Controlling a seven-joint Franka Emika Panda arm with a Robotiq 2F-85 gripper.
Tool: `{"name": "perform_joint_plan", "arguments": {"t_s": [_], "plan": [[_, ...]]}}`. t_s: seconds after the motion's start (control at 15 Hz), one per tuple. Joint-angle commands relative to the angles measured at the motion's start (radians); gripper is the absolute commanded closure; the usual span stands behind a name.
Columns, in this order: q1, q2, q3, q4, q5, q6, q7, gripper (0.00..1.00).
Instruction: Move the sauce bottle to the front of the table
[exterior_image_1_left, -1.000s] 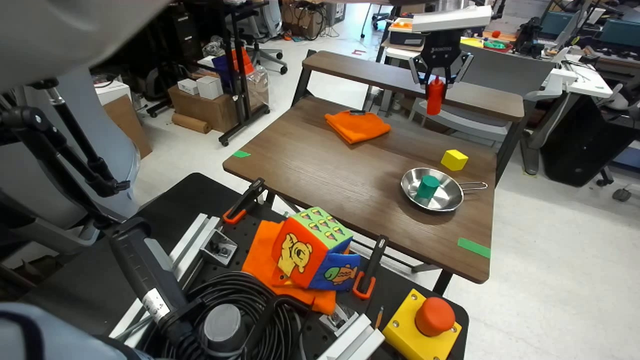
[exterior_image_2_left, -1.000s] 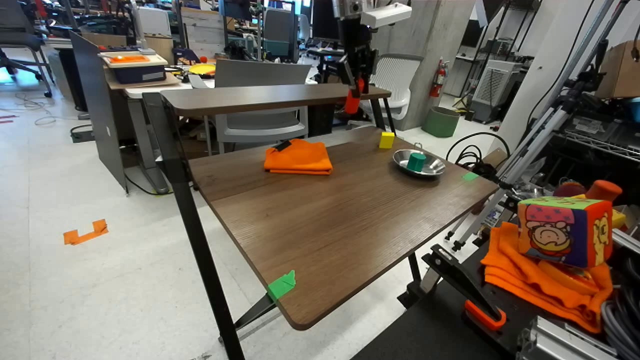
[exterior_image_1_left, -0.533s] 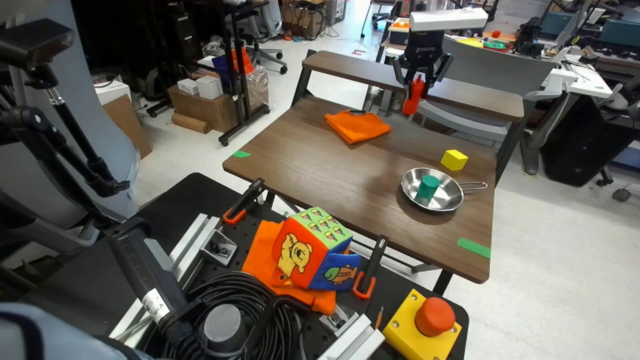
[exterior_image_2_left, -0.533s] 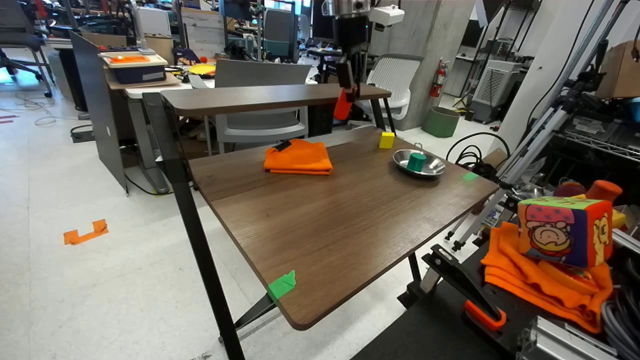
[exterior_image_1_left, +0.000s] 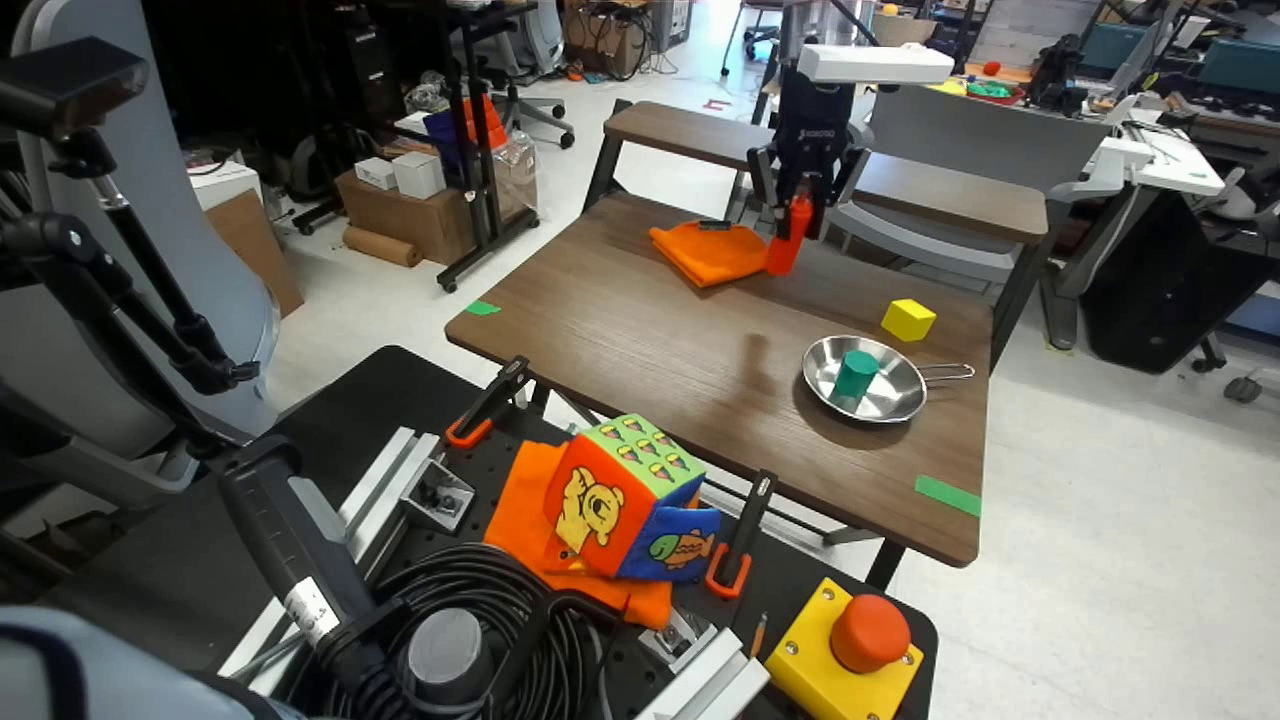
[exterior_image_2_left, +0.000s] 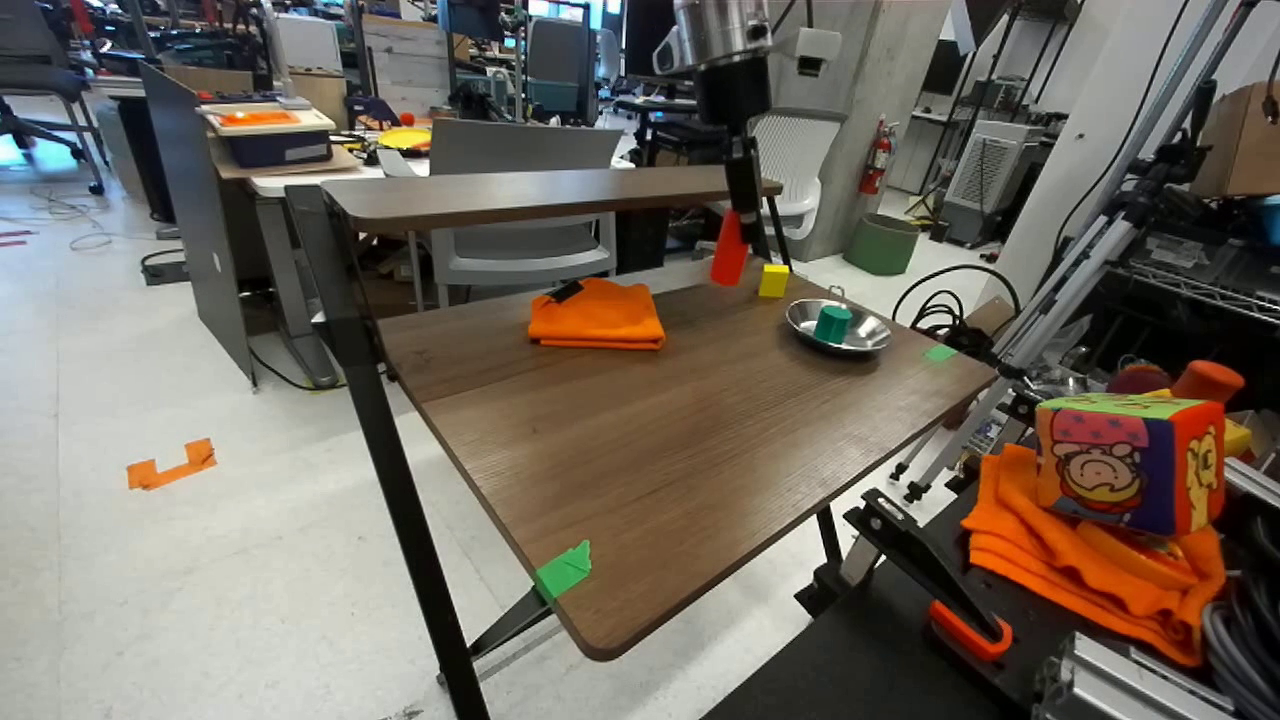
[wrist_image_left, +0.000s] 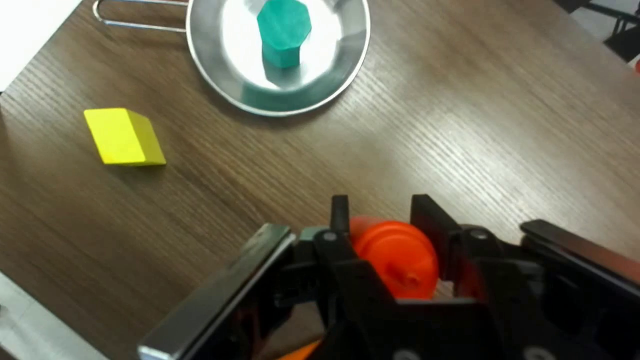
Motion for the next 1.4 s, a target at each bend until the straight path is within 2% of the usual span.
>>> {"name": "perform_joint_plan", "arguments": {"t_s": [0.0, 0.33, 0.73, 1.13, 1.33], "plan": [[0.01, -0.127, 0.004, -0.243, -0.074, 0.069, -0.001, 0.88], [0.045, -0.219, 0.005, -0.496, -0.193, 0.125, 0.044, 0.88], [0.066, -0.318, 0.013, -0.785, -0.28, 0.247, 0.199, 0.88], [0.064, -0.359, -0.005, -0.878, -0.28, 0.426, 0.374, 0.88], [0.075, -0.359, -0.021, -0.883, -0.288, 0.458, 0.424, 0.88]]}}
